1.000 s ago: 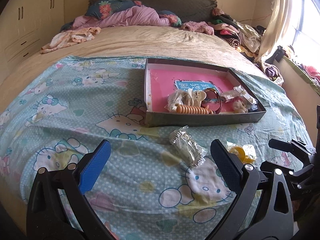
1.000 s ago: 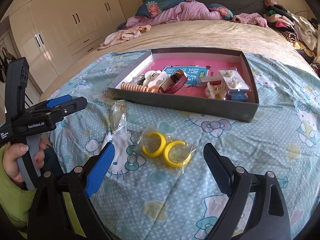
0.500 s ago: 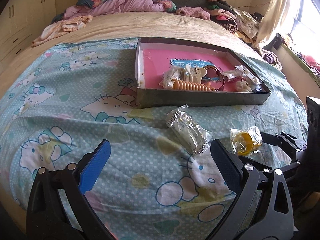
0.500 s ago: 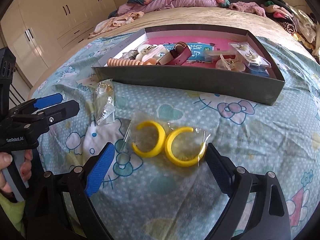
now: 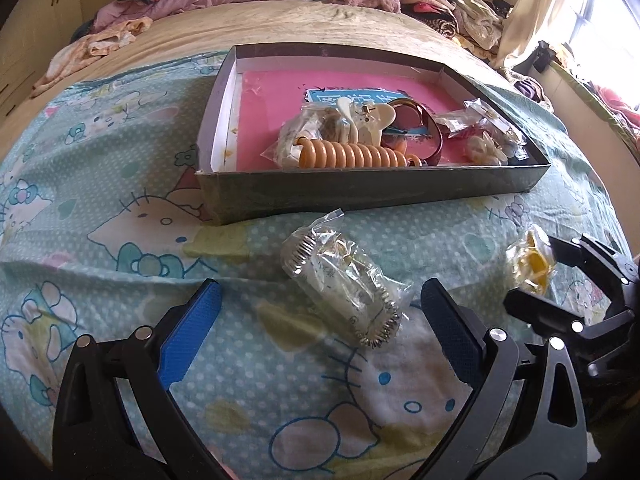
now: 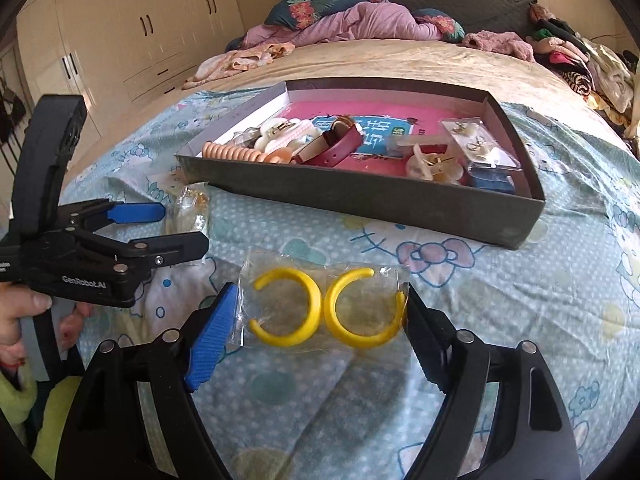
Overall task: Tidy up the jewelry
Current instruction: 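Grasp the bagged comb with the left tool while the right tool grasps the yellow hoop earrings bag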
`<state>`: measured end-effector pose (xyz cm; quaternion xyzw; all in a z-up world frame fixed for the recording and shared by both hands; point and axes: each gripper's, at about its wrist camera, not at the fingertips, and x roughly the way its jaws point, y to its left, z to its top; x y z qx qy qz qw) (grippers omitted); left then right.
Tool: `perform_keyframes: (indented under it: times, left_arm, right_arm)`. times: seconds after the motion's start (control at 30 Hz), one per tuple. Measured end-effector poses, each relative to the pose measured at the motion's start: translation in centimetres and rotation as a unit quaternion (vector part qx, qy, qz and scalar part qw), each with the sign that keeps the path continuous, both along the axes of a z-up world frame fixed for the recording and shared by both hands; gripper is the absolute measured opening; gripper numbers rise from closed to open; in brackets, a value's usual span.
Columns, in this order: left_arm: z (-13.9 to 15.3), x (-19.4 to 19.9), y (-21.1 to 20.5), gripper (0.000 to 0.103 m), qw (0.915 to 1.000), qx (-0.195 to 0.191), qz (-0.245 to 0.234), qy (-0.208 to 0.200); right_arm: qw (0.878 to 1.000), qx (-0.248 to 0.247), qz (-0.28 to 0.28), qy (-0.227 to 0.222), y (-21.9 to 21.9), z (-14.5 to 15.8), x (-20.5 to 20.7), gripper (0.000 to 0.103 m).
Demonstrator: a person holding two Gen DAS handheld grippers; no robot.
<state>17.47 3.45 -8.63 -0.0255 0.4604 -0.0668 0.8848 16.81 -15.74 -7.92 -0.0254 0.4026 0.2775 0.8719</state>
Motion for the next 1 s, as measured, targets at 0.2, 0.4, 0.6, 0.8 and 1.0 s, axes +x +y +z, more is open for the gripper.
perform_keyframes:
  times: [0.2, 0.4, 0.6, 0.8, 1.0]
  left_arm:
    - [-0.1, 0.0, -1.3, 0.052, 0.9991, 0.039, -0.009, -0.016]
    - [1.5, -1.2, -0.7, 0.045, 0.9995, 0.003, -0.008, -0.032]
    - [4.1, -2.6, 0.4, 0.044, 0.9978, -0.027, 0.004, -0.060]
    - [6.3, -2.1, 1.2, 0.044, 0.9957, -0.036, 0.016, -0.084]
    - [7.1, -1.2, 1.4, 0.044, 0.9949, -0.036, 0.022, -0.092]
  right_arm:
    - [1.000, 0.020, -0.016, -0.005, -1.8, 1.0, 0.2, 0.079]
    - [0.999, 0.035, -0.018, -0.016, -2.6, 2.3, 0.0, 0.079]
    - [0.998, 0.041, -0.014, -0.038, -2.8, 4.1, 0.1, 0.079]
    - [0.997, 0.042, -0.010, -0.061, -2.6, 5.9, 0.9, 0.079]
    - [0.995, 0.042, -0.011, -0.087, -2.5, 7.5, 2.1, 0.079]
